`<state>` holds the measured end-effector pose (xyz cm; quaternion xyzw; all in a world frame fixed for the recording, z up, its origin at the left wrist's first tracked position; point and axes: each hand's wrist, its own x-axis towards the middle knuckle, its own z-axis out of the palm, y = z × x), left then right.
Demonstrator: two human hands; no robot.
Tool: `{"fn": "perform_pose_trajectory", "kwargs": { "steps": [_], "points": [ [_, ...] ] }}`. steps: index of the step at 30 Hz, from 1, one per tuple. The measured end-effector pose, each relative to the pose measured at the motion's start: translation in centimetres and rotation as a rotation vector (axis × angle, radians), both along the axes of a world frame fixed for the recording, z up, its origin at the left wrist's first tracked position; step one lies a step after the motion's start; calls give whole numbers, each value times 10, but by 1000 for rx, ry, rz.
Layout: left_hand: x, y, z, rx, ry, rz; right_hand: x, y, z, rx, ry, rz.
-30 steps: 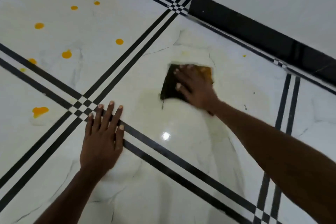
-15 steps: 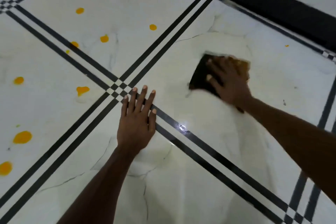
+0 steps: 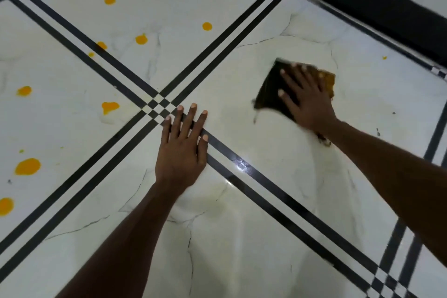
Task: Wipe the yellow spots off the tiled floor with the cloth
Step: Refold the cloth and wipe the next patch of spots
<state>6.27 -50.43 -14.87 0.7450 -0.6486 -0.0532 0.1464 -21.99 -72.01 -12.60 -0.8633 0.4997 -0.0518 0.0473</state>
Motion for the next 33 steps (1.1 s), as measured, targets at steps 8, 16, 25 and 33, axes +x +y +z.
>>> {"fn": "perform_pose_trajectory", "kwargs": {
  "steps": [8, 16, 25, 33],
  "points": [
    [4, -1, 0, -33, 27, -28, 136, 58, -1, -39, -46, 199],
    [1, 0, -2, -15, 2, -7, 16, 32, -1, 19, 11, 111],
    [5, 3, 0, -12, 34, -38, 110, 103, -8, 23, -48, 134],
    [3, 5, -1, 1, 12, -43, -6, 106, -8, 41, -17, 106]
  ]
}}
